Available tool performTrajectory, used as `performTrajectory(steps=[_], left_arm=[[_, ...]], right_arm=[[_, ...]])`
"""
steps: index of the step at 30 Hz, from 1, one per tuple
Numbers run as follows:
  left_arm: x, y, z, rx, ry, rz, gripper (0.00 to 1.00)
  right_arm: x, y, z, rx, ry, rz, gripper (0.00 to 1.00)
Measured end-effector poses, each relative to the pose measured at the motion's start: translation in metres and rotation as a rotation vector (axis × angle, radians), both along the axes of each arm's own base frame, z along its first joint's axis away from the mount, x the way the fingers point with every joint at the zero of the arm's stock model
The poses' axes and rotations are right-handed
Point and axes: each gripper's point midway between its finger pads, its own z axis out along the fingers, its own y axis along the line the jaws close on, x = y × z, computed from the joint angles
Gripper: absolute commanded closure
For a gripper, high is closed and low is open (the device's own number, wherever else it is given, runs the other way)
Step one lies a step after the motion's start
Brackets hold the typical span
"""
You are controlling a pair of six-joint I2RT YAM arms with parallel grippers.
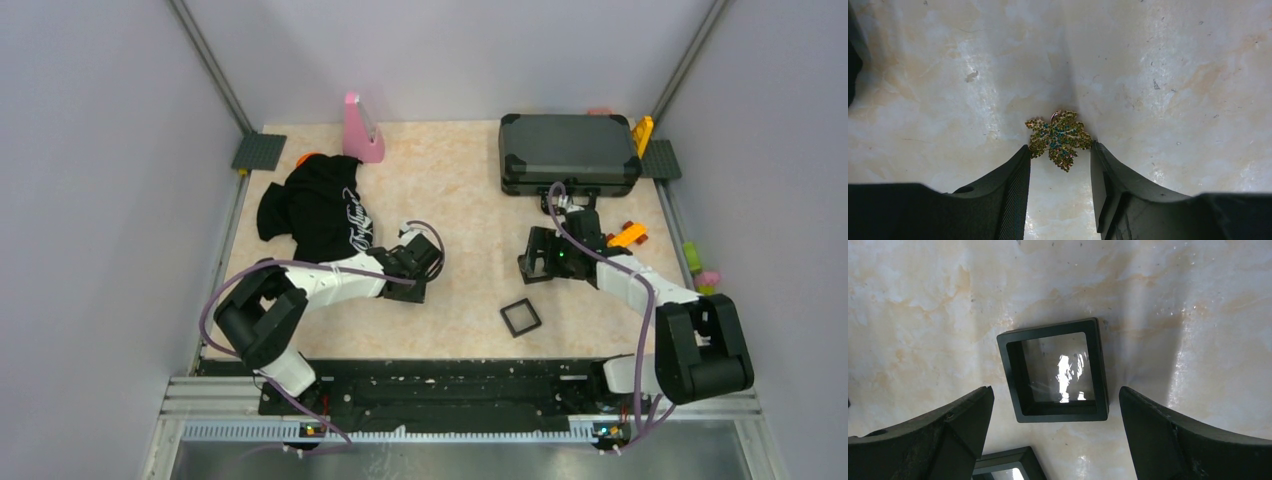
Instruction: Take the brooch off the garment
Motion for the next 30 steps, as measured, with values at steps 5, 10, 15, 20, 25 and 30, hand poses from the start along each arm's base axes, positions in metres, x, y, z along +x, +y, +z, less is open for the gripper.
performTrajectory(steps=[5,10,15,20,25,30], left_arm=[[0.001,0.004,0.009,0.005,-0.024,-0.021,0.62],[0.002,0.003,0.02,-0.01,-0.051,-0.041,0.62],[-0.002,0.006,0.023,-0.02,-0.056,-0.059,0.63],[-0.006,0.008,0.027,-0.043,-0.073,-0.076,0.63],[-0.007,0.009,0.036,-0.065,-0.101,-0.084,0.63],[-0.006,0.008,0.04,-0.075,-0.112,-0.088,0.63]], right_arm=[[-0.002,0.0,-0.004,-0.02,0.009,0.015,0.01],[-0.001,0.003,-0.009,-0.059,0.024,0.042,0.01],[0.001,0.01,-0.015,-0.127,0.04,0.078,0.04],[0.006,0.005,-0.017,-0.177,0.045,0.067,0.1],[0.004,-0.003,-0.018,-0.228,0.05,0.046,0.09],[0.007,-0.002,-0.014,-0.267,0.033,0.054,0.09]])
